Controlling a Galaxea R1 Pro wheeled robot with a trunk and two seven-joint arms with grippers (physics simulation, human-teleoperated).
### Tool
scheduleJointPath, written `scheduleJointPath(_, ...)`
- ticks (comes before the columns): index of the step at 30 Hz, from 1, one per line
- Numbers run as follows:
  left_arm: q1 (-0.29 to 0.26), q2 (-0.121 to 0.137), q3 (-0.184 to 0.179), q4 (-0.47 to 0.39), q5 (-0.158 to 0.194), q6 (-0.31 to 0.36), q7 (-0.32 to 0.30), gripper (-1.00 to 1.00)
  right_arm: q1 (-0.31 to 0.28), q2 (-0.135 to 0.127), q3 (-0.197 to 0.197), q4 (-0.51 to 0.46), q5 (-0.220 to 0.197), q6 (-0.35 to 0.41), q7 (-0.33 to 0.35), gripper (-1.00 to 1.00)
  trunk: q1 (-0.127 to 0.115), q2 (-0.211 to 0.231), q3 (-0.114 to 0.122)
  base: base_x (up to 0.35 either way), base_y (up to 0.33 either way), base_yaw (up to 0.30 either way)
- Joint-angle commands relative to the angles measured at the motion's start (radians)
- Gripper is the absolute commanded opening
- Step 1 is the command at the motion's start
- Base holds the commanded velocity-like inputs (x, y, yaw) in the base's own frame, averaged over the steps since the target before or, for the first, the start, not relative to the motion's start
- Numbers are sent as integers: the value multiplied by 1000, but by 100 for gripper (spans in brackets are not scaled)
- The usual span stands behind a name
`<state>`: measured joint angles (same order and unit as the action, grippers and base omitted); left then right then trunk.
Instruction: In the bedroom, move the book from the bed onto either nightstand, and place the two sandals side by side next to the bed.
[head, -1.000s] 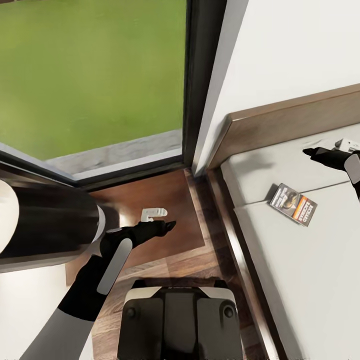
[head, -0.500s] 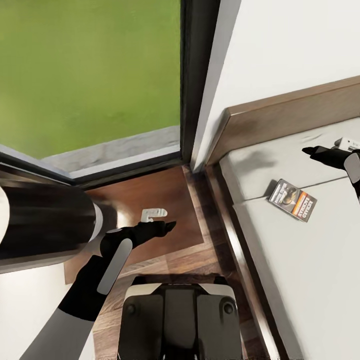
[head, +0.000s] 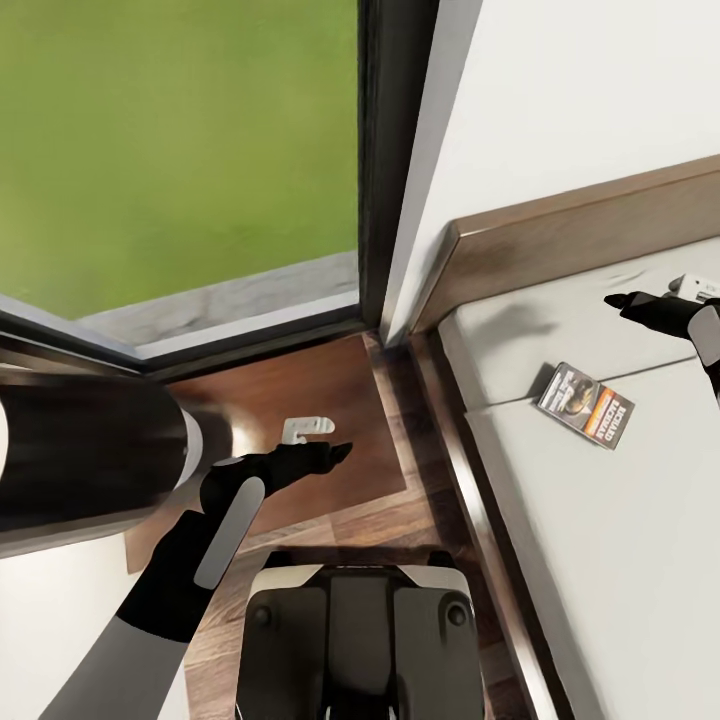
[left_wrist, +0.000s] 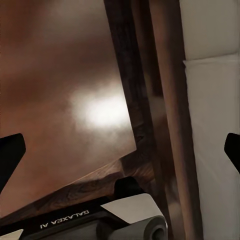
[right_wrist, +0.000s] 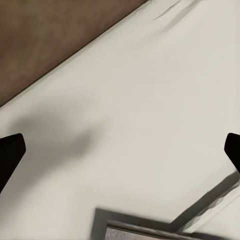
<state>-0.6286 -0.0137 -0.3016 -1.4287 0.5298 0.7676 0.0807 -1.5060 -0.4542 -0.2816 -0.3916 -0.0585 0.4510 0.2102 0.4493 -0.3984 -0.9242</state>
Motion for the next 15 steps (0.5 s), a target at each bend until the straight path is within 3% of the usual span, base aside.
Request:
scheduleJointPath(1,-1,0,0,-1,10,4,8,100,0,0,-4,-1,-6,7,2,100,1,-2,-1,21,-5,0)
scheduleJointPath(15,-1,0,-1,0,9,4,10,100,0,0,-2,-1,-6,9,3,100,1,-2,-1,18,-21,0)
